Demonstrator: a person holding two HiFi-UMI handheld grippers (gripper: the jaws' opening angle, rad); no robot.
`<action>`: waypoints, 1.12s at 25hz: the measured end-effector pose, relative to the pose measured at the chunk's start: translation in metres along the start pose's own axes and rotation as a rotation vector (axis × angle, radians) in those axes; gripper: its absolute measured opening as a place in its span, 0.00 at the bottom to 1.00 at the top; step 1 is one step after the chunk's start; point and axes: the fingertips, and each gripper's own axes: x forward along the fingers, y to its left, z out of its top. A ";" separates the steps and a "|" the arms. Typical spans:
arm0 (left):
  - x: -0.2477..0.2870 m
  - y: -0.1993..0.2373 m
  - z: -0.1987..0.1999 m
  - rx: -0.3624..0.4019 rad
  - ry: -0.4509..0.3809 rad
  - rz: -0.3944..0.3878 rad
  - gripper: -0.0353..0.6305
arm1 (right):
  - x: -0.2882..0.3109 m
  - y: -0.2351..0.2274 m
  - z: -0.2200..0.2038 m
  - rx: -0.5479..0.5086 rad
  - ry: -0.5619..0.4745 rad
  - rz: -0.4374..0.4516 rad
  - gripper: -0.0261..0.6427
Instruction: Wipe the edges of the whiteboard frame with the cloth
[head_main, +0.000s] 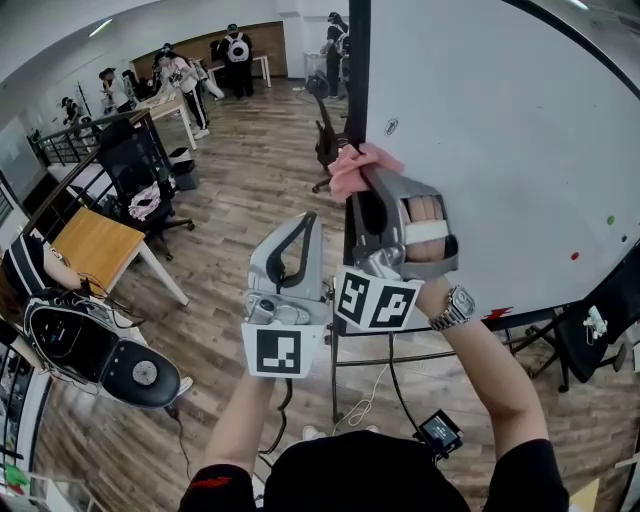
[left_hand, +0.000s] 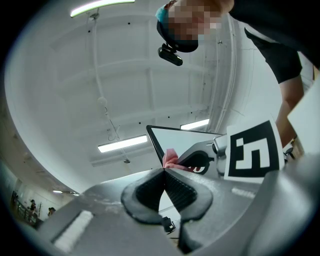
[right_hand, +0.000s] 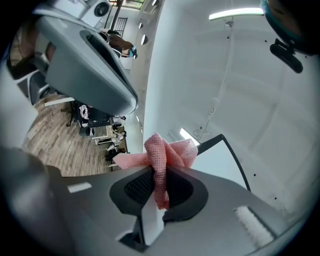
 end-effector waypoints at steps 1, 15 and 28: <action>0.000 0.001 -0.001 0.000 0.001 0.000 0.05 | 0.000 0.001 0.000 0.013 0.002 0.001 0.11; -0.005 -0.001 -0.021 -0.022 0.047 -0.009 0.05 | -0.006 0.017 -0.007 0.145 -0.025 -0.008 0.11; -0.007 -0.001 -0.039 -0.032 0.079 -0.027 0.05 | -0.010 0.030 -0.012 0.252 -0.028 -0.010 0.11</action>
